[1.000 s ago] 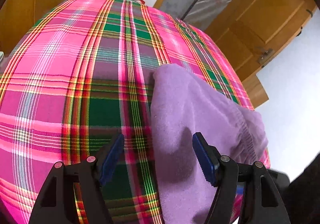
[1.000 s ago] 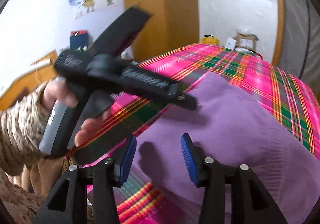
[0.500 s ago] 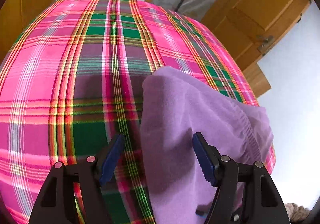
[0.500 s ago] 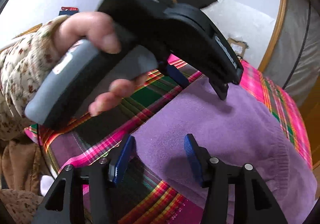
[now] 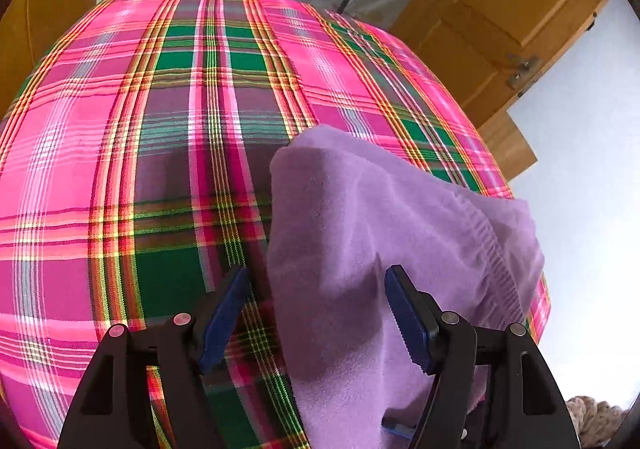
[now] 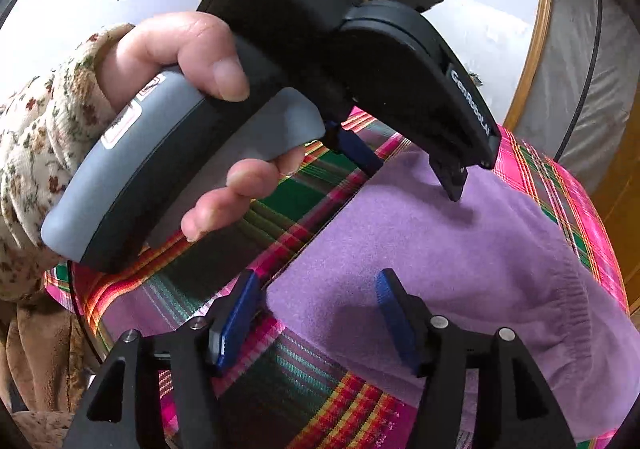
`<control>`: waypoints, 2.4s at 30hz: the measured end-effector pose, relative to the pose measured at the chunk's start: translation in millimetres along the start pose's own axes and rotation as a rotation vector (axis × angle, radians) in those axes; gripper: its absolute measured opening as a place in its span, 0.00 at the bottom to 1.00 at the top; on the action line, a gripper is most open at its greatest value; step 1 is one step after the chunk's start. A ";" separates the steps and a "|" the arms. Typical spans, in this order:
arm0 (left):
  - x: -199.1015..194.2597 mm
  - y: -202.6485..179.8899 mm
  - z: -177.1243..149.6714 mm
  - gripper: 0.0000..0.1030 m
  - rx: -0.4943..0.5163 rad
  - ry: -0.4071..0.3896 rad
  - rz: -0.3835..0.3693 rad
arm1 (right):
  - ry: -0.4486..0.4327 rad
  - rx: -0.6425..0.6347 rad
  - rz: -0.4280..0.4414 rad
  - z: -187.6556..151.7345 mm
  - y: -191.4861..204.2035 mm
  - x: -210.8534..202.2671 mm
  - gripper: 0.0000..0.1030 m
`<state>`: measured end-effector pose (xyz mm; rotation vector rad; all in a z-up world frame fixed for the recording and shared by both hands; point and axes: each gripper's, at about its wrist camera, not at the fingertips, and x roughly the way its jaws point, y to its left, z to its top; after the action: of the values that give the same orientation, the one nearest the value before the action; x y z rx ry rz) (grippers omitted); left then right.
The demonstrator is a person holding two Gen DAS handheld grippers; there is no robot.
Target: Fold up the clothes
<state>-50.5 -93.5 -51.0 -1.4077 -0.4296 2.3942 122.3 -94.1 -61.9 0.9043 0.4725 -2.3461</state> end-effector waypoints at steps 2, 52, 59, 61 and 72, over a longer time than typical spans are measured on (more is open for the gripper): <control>-1.4 4.0 0.3 0.70 -0.012 -0.001 -0.007 | -0.001 0.017 -0.004 -1.8 -6.5 -1.7 0.45; -82.5 100.8 -8.4 0.13 -0.229 -0.060 -0.057 | -0.132 -0.048 0.283 72.3 53.1 -28.8 0.16; -62.6 116.3 -17.0 0.15 -0.218 -0.013 0.009 | -0.046 -0.037 0.352 72.6 63.0 2.2 0.17; -56.8 117.9 -18.9 0.19 -0.215 -0.008 0.023 | -0.010 -0.019 0.373 69.7 59.1 12.2 0.18; -91.8 109.7 -36.2 0.37 -0.240 -0.080 0.151 | -0.012 0.117 0.446 54.8 4.0 -6.0 0.31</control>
<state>9.3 -228.0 -41.9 -1.4944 -0.6738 2.5983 101.5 -122.6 -19.3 0.9378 0.1100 -1.9822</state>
